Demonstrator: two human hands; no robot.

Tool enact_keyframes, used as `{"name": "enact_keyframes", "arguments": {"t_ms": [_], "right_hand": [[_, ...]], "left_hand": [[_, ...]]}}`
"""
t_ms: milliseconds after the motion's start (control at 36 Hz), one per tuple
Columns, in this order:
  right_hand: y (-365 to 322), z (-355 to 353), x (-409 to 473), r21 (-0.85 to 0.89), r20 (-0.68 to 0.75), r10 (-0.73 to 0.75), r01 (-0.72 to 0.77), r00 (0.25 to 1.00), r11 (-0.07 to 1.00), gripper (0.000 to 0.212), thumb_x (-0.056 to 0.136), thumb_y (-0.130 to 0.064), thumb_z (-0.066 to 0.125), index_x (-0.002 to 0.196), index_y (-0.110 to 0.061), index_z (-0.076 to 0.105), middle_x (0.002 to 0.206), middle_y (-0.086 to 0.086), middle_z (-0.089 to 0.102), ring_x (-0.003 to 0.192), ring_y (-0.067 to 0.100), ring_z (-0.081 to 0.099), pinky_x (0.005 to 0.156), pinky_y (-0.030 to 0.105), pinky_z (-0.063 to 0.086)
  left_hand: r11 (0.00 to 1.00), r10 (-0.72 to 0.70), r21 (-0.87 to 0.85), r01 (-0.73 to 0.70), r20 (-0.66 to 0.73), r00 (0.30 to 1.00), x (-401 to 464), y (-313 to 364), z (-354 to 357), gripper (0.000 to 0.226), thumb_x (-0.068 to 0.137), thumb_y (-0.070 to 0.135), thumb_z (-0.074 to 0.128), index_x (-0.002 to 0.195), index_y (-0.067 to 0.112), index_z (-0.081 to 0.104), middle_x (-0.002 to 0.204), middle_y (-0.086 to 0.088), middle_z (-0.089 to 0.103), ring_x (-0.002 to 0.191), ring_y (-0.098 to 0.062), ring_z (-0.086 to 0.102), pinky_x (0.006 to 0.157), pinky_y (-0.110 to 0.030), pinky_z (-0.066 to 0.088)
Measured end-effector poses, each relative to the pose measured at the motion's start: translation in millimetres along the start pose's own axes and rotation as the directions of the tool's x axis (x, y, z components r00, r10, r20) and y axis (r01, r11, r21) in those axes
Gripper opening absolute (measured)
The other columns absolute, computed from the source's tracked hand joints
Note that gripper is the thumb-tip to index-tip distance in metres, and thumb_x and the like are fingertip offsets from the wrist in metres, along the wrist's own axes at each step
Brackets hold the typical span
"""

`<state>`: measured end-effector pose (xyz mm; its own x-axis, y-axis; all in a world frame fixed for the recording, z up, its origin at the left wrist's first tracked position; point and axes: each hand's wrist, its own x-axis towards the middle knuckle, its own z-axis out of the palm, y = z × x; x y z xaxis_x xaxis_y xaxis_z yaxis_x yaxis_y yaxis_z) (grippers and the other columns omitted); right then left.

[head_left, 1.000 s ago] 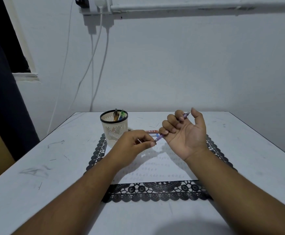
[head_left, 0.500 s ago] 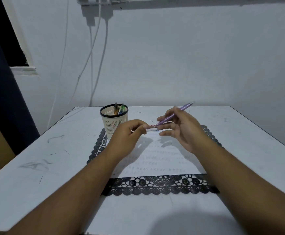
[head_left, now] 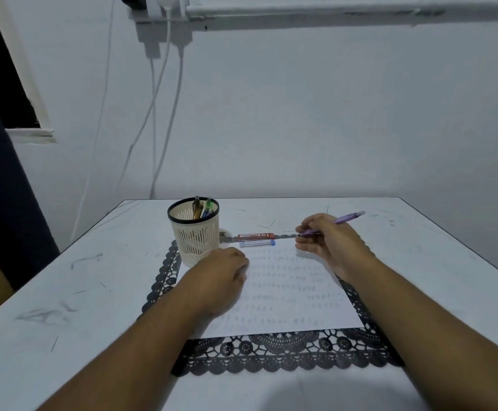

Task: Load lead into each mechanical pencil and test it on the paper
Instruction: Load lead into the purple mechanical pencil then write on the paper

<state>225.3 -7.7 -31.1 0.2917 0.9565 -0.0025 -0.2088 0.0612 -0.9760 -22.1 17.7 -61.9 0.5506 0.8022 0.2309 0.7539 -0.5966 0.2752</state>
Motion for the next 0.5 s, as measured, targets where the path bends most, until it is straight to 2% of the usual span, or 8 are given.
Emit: {"name": "enact_keyframes", "arguments": {"t_ms": [111,222,306,361,417,472,500], "right_hand": [[5.5,1.6,6.0,-0.114,0.032,0.02,-0.016,0.999,0.993,0.018,0.096,0.007,0.052,0.089,-0.002,0.065,0.08,0.015,0.066,0.068,0.023,0.064,0.071,0.035,0.061],[12.0,5.6,16.9,-0.174,0.031,0.036,-0.03,0.999,0.984,0.016,0.095,0.009,0.053,0.089,-0.001,0.063,0.079,0.016,0.059,0.066,0.021,0.061,0.066,0.033,0.058],[18.4,11.6,25.1,-0.203,0.047,0.064,-0.053,0.997,0.978,0.016,0.096,0.009,0.053,0.087,-0.001,0.062,0.084,0.017,0.059,0.069,0.022,0.061,0.07,0.034,0.062],[19.3,15.5,29.6,-0.231,0.047,0.071,-0.058,0.996,0.971,0.016,0.098,0.008,0.053,0.088,-0.001,0.063,0.087,0.017,0.061,0.074,0.023,0.062,0.078,0.039,0.063],[18.4,18.5,36.4,-0.257,0.044,0.063,-0.05,0.997,0.965,0.015,0.098,0.006,0.055,0.089,-0.001,0.065,0.09,0.019,0.063,0.079,0.025,0.064,0.086,0.046,0.063],[17.3,20.4,42.3,-0.276,0.033,0.049,-0.038,0.998,0.96,0.014,0.097,0.005,0.057,0.09,-0.002,0.067,0.092,0.02,0.065,0.08,0.027,0.066,0.089,0.046,0.062],[17.5,20.5,45.5,-0.276,0.022,0.044,-0.036,0.999,0.961,0.014,0.097,0.005,0.058,0.089,-0.002,0.067,0.092,0.021,0.065,0.08,0.027,0.066,0.088,0.045,0.062]], "left_hand": [[1.0,0.0,0.003,0.0,0.018,1.0,1.6,-4.3,5.4,0.018,0.099,0.016,0.052,0.098,0.008,0.068,0.112,0.004,0.064,0.104,-0.014,0.056,0.091,-0.039,0.05],[1.0,-0.01,0.012,0.01,0.064,0.998,0.5,-1.9,3.1,0.028,0.104,0.029,0.049,0.115,0.011,0.067,0.127,0.008,0.059,0.12,-0.014,0.051,0.102,-0.038,0.047],[0.998,-0.007,0.057,0.003,0.08,0.997,-2.3,4.4,2.2,0.037,0.104,0.046,0.045,0.121,0.018,0.062,0.131,0.01,0.054,0.122,-0.014,0.046,0.104,-0.039,0.045],[0.993,0.01,0.113,-0.018,0.072,0.997,-3.6,8.1,4.3,0.04,0.103,0.054,0.041,0.123,0.024,0.058,0.13,0.011,0.052,0.12,-0.014,0.045,0.103,-0.041,0.045],[0.987,0.03,0.158,-0.038,0.054,0.998,-3.0,12.0,7.3,0.041,0.102,0.058,0.037,0.121,0.026,0.055,0.125,0.011,0.052,0.116,-0.014,0.045,0.1,-0.041,0.045],[0.985,0.041,0.168,-0.046,0.033,0.999,-1.1,16.7,9.0,0.038,0.103,0.056,0.035,0.118,0.027,0.054,0.123,0.01,0.051,0.114,-0.015,0.046,0.098,-0.041,0.045],[0.985,0.042,0.166,-0.046,0.03,0.999,1.4,18.8,9.3,0.039,0.103,0.055,0.034,0.12,0.026,0.054,0.129,0.008,0.052,0.119,-0.016,0.046,0.1,-0.042,0.045]]}}
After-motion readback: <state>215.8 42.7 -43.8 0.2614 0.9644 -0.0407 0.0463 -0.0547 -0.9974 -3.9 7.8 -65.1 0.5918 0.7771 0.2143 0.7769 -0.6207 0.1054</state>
